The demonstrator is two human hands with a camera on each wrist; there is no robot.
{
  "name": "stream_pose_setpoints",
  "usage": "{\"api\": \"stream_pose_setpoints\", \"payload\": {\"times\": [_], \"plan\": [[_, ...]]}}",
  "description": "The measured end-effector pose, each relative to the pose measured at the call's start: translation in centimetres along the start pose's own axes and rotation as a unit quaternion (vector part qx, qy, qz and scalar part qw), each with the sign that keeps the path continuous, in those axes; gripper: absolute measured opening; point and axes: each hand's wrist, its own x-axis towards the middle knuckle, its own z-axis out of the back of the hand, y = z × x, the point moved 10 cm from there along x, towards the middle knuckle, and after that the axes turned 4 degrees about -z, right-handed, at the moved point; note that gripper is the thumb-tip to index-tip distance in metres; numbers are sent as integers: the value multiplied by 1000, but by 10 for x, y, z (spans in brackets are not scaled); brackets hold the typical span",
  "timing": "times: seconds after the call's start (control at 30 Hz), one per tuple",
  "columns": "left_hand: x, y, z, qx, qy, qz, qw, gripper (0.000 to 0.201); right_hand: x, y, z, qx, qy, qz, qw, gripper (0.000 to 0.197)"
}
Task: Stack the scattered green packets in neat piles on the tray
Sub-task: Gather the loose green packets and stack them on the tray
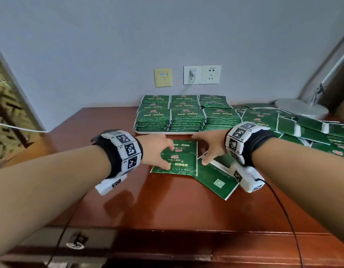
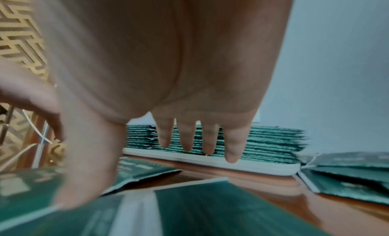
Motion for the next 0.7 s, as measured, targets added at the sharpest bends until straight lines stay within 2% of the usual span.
{"api": "stream_pose_setpoints", "payload": {"times": [0.07, 0.13, 0.2, 0.27, 0.37, 0.53, 0.63, 0.7], "plan": [[12, 2, -7, -18, 13, 10, 1000, 90, 4, -11, 5, -48, -41, -32, 997, 80], [24, 1, -12, -37, 31, 13, 999, 111, 8, -29, -3, -96, -20, -89, 991, 70], [34, -1, -15, -49, 41, 12, 998, 122, 8, -43, -13, -111, 16, -125, 986, 59], [42, -4, -22, -51, 61, 7, 997, 125, 7, -49, -11, -114, 12, -139, 984, 61], [47, -7, -33, -64, 83, 7, 994, 123, 9, -54, -12, -108, 17, -153, 982, 59], [46, -9, -25, -52, 33, -5, 998, 119, 13, -50, -7, -87, 30, -158, 983, 58], [37, -8, -6, -68, -37, -15, 997, 102, 36, -54, 1, -101, -2, -174, 980, 53], [31, 0, 3, -104, -63, -6, 993, 84, 38, -52, 12, -96, -48, -165, 980, 45]]}}
